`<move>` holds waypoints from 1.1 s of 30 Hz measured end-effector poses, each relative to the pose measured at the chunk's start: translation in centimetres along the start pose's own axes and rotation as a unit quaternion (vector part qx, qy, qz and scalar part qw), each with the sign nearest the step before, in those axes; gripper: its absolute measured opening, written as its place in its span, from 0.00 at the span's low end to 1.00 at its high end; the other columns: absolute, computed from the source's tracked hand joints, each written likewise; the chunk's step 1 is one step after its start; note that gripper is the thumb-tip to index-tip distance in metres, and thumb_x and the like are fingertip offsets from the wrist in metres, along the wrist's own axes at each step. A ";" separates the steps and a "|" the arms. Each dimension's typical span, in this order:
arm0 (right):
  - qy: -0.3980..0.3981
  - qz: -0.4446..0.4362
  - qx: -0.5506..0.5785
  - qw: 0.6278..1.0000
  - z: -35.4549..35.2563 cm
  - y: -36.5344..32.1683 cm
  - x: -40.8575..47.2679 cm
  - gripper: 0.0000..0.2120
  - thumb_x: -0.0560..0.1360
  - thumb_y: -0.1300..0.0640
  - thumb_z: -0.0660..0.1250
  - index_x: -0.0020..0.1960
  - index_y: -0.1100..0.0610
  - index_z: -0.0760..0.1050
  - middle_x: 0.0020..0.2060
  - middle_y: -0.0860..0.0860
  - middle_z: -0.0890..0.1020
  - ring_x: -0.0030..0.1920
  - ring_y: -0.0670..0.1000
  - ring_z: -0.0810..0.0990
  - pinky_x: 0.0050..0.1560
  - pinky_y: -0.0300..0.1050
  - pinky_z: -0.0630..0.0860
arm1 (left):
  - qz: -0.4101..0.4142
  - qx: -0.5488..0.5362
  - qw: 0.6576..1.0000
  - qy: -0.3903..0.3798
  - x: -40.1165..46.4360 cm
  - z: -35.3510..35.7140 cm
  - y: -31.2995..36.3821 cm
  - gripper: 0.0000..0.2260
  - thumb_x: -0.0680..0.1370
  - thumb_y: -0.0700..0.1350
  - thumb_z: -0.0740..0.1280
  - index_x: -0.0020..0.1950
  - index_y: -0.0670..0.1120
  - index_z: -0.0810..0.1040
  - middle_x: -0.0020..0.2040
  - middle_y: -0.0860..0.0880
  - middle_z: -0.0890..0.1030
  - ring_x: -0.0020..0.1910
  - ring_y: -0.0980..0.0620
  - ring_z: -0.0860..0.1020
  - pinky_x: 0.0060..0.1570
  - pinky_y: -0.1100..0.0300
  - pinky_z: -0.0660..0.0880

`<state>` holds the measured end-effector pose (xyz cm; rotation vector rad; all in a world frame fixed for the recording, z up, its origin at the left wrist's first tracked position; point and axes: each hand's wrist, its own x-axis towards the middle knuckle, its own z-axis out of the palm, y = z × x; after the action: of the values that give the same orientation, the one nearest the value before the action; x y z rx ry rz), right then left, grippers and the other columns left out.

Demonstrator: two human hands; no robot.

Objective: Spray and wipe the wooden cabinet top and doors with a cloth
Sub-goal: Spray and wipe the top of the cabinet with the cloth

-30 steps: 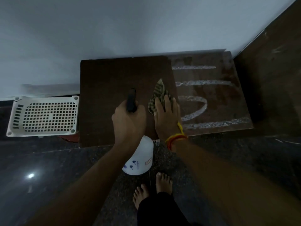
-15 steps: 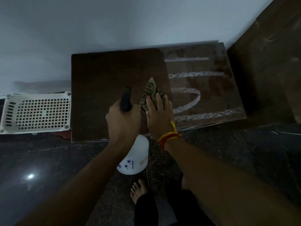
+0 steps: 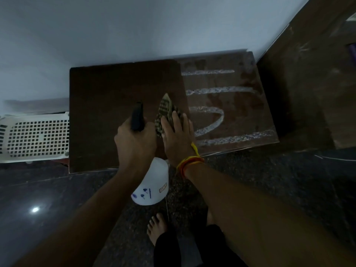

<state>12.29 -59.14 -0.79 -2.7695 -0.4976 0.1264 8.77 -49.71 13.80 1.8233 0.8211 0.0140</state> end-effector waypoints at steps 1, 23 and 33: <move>0.001 0.000 -0.005 1.000 -0.1 0.0 -0.5 0.24 0.79 0.53 0.61 0.74 0.53 0.62 0.74 0.60 0.62 0.74 0.67 0.55 0.73 0.64 0.51 | -0.004 0.002 1.000 0.002 -0.1 0.1 0.0 0.10 0.79 0.40 0.63 0.38 0.50 0.69 0.36 0.42 0.74 0.36 0.44 0.74 0.44 0.38 0.79; 0.187 0.181 0.023 0.965 -12.1 14.7 -0.2 0.22 0.77 0.62 0.59 0.70 0.57 0.67 0.69 0.63 0.68 0.64 0.66 0.68 0.65 0.60 0.66 | 0.106 0.167 0.969 -0.151 -3.2 5.4 0.1 0.12 0.78 0.40 0.65 0.35 0.47 0.69 0.29 0.45 0.72 0.27 0.47 0.66 0.29 0.57 0.65; 0.169 0.231 0.045 0.957 -13.5 17.5 -0.9 0.22 0.78 0.61 0.58 0.72 0.55 0.65 0.71 0.60 0.65 0.66 0.65 0.66 0.67 0.59 0.64 | 0.168 0.264 0.921 -0.230 -3.5 7.6 0.1 0.15 0.77 0.43 0.67 0.33 0.52 0.67 0.30 0.50 0.72 0.27 0.50 0.70 0.30 0.58 0.65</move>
<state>19.07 -78.99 6.18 -2.6827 0.2407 -0.2122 9.05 -57.83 11.97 2.3283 0.1695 -0.4393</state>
